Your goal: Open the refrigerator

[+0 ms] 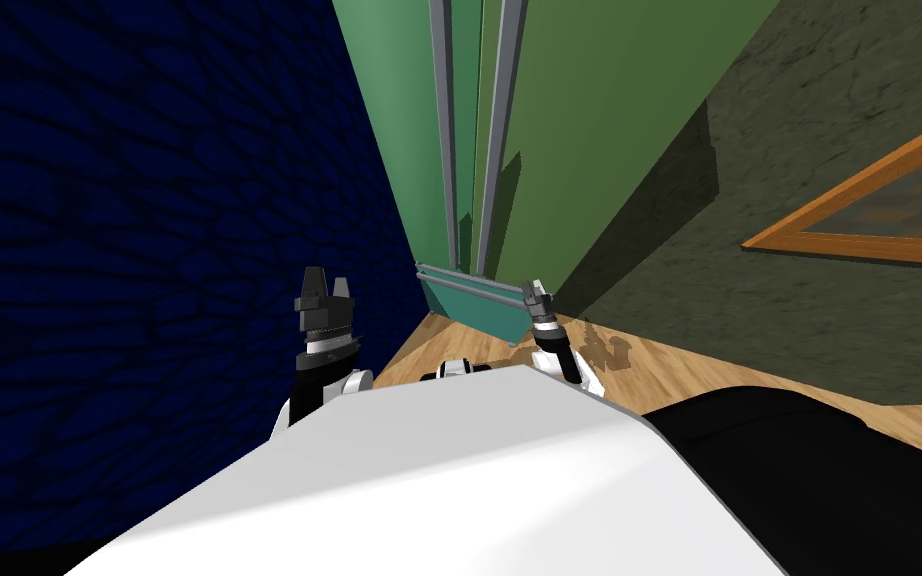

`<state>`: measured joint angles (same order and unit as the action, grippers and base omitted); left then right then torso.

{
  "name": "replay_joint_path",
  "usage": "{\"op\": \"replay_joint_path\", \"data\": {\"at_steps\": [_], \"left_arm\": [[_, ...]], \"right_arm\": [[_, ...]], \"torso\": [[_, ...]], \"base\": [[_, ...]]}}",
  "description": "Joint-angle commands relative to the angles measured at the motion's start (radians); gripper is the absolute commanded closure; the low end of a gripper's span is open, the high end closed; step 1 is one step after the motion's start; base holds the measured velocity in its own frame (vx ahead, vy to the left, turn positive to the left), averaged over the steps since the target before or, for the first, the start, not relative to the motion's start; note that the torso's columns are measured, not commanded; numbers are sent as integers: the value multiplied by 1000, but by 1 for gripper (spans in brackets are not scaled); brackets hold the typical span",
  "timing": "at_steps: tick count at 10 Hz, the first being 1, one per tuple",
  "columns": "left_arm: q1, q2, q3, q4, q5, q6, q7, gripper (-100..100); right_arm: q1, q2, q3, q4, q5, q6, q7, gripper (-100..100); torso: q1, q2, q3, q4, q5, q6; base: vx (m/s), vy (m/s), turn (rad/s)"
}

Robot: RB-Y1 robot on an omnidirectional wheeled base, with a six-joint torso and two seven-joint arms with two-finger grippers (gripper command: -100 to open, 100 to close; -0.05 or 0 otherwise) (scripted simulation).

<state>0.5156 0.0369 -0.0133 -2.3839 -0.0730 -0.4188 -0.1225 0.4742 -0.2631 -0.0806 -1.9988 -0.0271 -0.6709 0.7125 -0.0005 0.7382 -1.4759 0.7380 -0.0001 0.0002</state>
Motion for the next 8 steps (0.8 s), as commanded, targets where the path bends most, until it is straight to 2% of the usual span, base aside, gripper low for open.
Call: {"op": "replay_joint_path", "data": {"at_steps": [1,2,3,5,6,8], "left_arm": [[0,0,0,0,0,0,0,0],[0,0,0,0,0,0,0,0],[0,0,0,0,0,0,0,0],[0,0,0,0,0,0,0,0],[0,0,0,0,0,0,0,0],[0,0,0,0,0,0,0,0]], "right_arm": [[-3,-7,-3,26,1,-23,75,-100],[-3,-7,-3,26,1,-23,87,-100],[-6,-12,-7,51,2,-44,125,-100],[-6,-12,-7,51,2,-44,163,-100],[-9,-15,-11,77,3,-66,201,-100],[-9,-15,-11,77,3,-66,239,-100]], "torso": [[1,-1,0,0,0,0],[1,0,0,0,0,0],[0,0,0,0,0,0],[1,-1,0,0,0,0],[0,0,0,0,0,0],[1,-1,0,0,0,0]], "base": [[33,17,61],[18,6,-1],[38,15,96],[31,9,21],[39,11,88],[30,10,28]]}}
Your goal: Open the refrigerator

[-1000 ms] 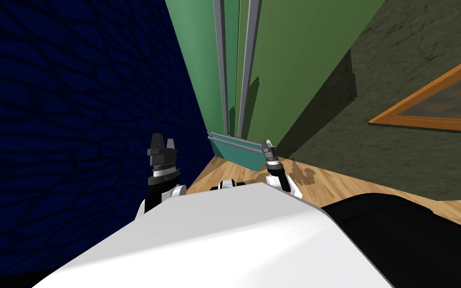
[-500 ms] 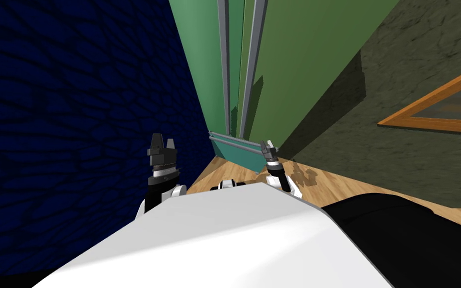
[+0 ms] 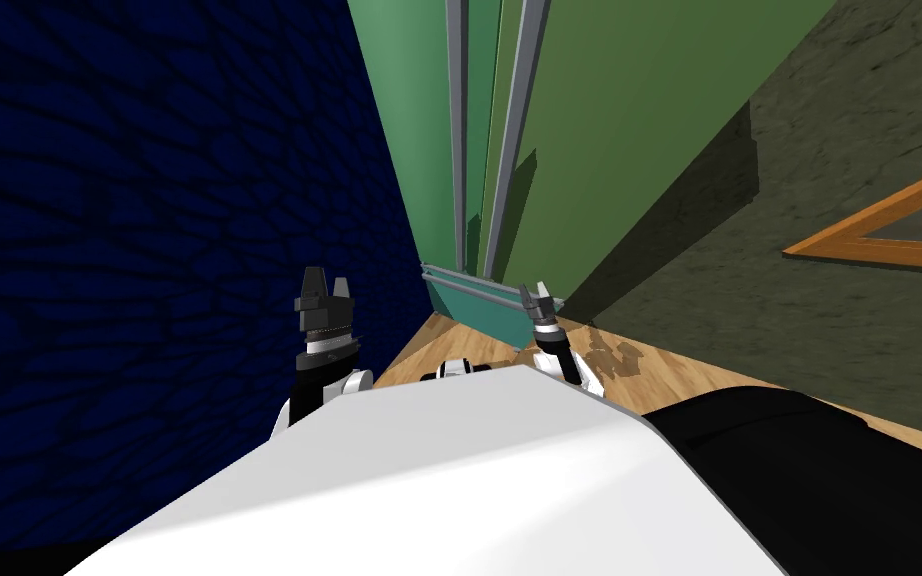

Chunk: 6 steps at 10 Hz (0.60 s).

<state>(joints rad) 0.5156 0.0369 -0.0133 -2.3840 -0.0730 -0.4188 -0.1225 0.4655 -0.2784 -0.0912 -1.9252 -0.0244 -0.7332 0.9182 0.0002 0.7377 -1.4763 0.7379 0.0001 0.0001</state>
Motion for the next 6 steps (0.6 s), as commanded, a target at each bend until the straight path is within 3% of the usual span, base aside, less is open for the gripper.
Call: {"op": "replay_joint_path", "data": {"at_steps": [1,6], "left_arm": [[0,0,0,0,0,0,0,0],[0,0,0,0,0,0,0,0]], "right_arm": [[-2,-3,-5,29,1,-24,71,-100],[-3,-4,-10,55,2,-45,184,-100]], "torso": [[0,1,1,0,0,0],[-1,0,0,0,0,0]], "base": [[40,13,105],[34,9,36]]}}
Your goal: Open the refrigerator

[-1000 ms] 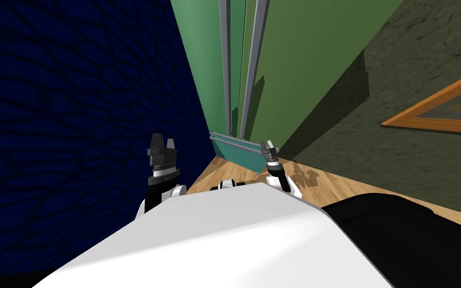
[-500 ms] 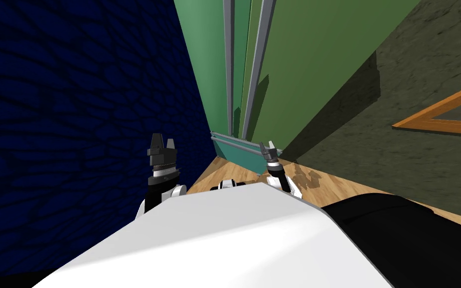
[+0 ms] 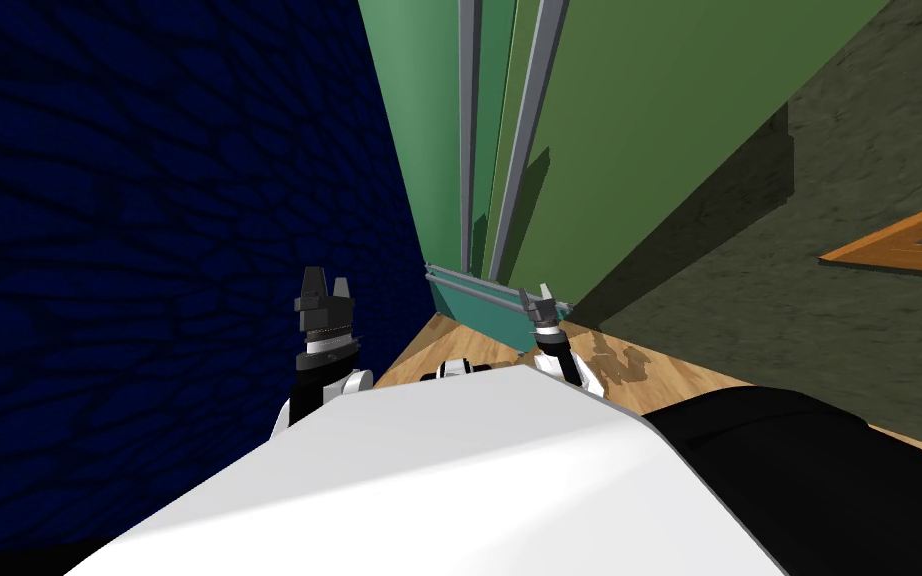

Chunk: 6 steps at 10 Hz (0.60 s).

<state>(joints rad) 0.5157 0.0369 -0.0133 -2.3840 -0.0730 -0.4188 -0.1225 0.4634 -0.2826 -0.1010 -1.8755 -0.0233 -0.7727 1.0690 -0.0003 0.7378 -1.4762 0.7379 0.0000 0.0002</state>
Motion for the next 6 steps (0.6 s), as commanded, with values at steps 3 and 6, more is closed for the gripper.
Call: {"op": "replay_joint_path", "data": {"at_steps": [3,6], "left_arm": [[0,0,0,0,0,0,0,0],[0,0,0,0,0,0,0,0]], "right_arm": [[-1,0,-6,32,1,-25,109,-100],[0,1,-12,57,1,-45,183,-100]], "torso": [[0,-1,0,0,0,0],[0,0,0,0,0,0]], "base": [[42,10,48],[46,7,46]]}}
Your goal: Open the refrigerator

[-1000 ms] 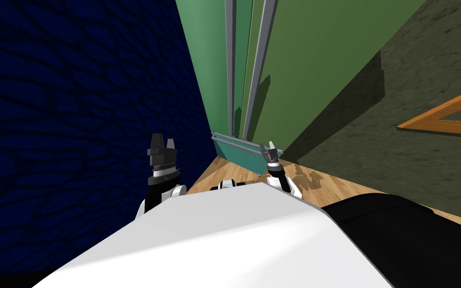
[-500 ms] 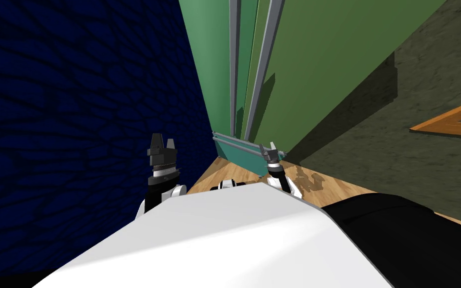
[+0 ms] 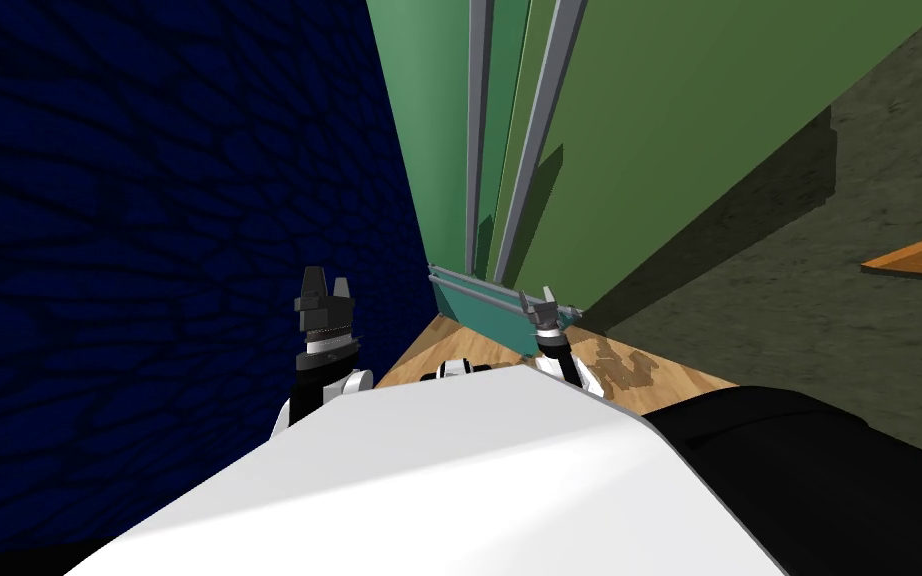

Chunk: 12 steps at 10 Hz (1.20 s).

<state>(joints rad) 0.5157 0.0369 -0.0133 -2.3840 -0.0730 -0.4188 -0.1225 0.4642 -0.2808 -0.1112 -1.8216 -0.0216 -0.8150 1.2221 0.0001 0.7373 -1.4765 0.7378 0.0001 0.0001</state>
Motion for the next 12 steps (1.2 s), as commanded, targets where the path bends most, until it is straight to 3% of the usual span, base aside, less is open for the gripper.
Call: {"op": "replay_joint_path", "data": {"at_steps": [1,9,12], "left_arm": [[0,0,0,0,0,0,0,0],[0,0,0,0,0,0,0,0],[0,0,0,0,0,0,0,0]], "right_arm": [[1,1,-8,29,0,-22,70,-100],[7,7,-23,80,-1,-58,249,-100],[15,15,-39,131,-2,-92,346,-100]], "torso": [[0,1,1,0,0,0],[0,0,0,0,0,0],[0,0,0,0,0,0]], "base": [[58,2,86],[46,6,40],[68,4,73]]}}
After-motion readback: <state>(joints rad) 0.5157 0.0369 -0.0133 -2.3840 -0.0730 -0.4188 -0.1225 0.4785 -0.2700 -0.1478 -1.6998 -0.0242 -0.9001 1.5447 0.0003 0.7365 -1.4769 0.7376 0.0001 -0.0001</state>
